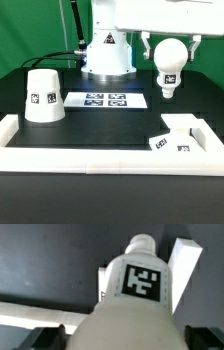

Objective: Assemble lamp

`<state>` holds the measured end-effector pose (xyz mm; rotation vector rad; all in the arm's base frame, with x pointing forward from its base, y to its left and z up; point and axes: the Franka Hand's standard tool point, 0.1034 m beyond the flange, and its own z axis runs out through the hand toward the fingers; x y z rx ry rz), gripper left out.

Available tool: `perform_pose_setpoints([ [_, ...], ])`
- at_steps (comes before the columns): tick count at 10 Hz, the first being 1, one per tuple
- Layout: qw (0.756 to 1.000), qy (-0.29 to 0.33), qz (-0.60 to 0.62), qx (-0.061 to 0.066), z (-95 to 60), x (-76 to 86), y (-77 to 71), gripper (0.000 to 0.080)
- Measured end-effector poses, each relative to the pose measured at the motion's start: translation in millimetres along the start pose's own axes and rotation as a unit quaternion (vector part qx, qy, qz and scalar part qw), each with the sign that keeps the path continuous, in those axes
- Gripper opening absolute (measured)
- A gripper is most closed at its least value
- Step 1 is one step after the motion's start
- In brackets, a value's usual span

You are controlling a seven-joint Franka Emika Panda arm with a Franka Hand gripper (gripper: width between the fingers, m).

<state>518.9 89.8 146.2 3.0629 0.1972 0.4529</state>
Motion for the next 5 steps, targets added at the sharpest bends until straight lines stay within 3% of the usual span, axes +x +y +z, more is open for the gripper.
perform_pose_setpoints([
  [2, 0.999, 0.046, -0.013, 0.018, 0.4, 1.2, -8.2, 0.0579],
  [5, 0.993, 0.061, -0.097, 0.008, -5.1, 31.3, -5.0, 0.0579],
])
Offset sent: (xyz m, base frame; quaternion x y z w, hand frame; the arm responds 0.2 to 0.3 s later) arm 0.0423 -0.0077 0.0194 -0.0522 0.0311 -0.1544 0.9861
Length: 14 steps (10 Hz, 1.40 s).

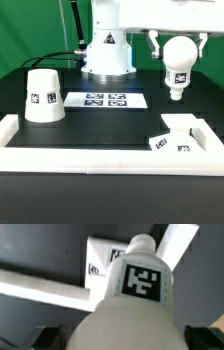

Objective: Assemble lamp

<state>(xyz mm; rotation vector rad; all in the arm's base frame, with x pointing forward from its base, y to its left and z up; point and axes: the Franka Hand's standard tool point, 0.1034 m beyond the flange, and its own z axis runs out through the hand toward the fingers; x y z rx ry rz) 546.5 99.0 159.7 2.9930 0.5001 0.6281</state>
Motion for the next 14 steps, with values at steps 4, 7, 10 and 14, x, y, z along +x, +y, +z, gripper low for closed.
perform_pose_setpoints([
  [4, 0.998, 0.001, -0.067, -0.01, -4.3, 21.1, 25.6, 0.0579],
  [7, 0.998, 0.004, -0.064, -0.009, 0.7, 21.1, 27.4, 0.0579],
  [10, 0.999, 0.032, -0.043, -0.006, 8.8, 40.5, 25.0, 0.0579],
  [14, 0.998, 0.045, -0.047, -0.005, 12.8, 36.8, 18.6, 0.0579],
])
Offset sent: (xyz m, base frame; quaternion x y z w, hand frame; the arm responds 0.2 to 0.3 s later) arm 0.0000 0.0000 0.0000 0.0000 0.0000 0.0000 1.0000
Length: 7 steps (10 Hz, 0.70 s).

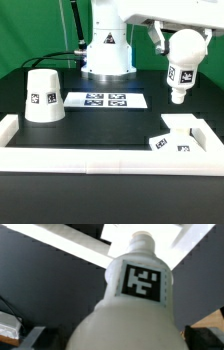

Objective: Assemble lamp

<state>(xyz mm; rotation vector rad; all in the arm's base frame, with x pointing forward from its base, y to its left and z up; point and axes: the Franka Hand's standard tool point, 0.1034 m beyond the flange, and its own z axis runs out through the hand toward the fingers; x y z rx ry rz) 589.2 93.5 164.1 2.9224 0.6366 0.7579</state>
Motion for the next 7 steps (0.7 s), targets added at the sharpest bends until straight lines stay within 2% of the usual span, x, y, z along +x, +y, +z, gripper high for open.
perform_pose_setpoints([
  [1, 1.0, -0.001, -0.005, 0.002, 4.3, -1.4, -5.9, 0.0579],
  [4, 1.0, -0.007, -0.008, 0.004, 15.2, -5.8, -7.7, 0.0579],
  [7, 1.0, -0.008, -0.021, 0.001, 20.9, -6.8, -1.6, 0.0579],
])
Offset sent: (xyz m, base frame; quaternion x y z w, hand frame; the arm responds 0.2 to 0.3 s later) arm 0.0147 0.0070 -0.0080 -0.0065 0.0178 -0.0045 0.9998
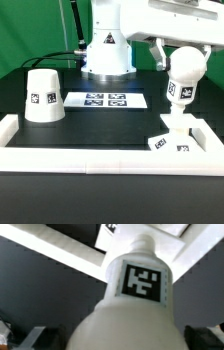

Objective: Assemble lamp

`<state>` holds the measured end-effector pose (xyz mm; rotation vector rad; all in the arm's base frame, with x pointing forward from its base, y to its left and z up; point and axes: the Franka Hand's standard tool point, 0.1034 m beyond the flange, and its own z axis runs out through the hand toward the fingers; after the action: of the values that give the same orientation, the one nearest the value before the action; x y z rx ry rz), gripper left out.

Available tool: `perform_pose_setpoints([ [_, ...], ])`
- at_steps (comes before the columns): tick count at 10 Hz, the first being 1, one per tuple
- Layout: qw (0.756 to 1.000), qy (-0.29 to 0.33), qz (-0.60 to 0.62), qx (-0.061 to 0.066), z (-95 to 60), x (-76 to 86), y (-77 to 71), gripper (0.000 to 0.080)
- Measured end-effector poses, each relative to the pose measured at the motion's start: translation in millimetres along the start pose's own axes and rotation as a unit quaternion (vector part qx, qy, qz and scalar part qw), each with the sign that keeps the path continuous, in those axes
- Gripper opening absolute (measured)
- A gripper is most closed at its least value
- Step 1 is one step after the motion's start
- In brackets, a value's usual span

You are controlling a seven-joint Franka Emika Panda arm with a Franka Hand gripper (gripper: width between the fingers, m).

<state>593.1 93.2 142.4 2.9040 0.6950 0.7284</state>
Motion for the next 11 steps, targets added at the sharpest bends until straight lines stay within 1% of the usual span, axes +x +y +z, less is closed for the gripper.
perform_pose_setpoints([
  [2, 1.0, 0.007, -0.01, -0.001, 2.9, 1.1, 0.0, 0.0579],
  [6, 1.0, 0.008, -0.01, -0.001, 3.2, 1.1, -0.3, 0.0579],
  [7, 1.0, 0.013, -0.011, -0.002, 4.9, 1.7, -0.4, 0.0579],
  [11, 1.0, 0.004, -0.017, -0.001, 16.6, -4.4, -0.7, 0.0579],
])
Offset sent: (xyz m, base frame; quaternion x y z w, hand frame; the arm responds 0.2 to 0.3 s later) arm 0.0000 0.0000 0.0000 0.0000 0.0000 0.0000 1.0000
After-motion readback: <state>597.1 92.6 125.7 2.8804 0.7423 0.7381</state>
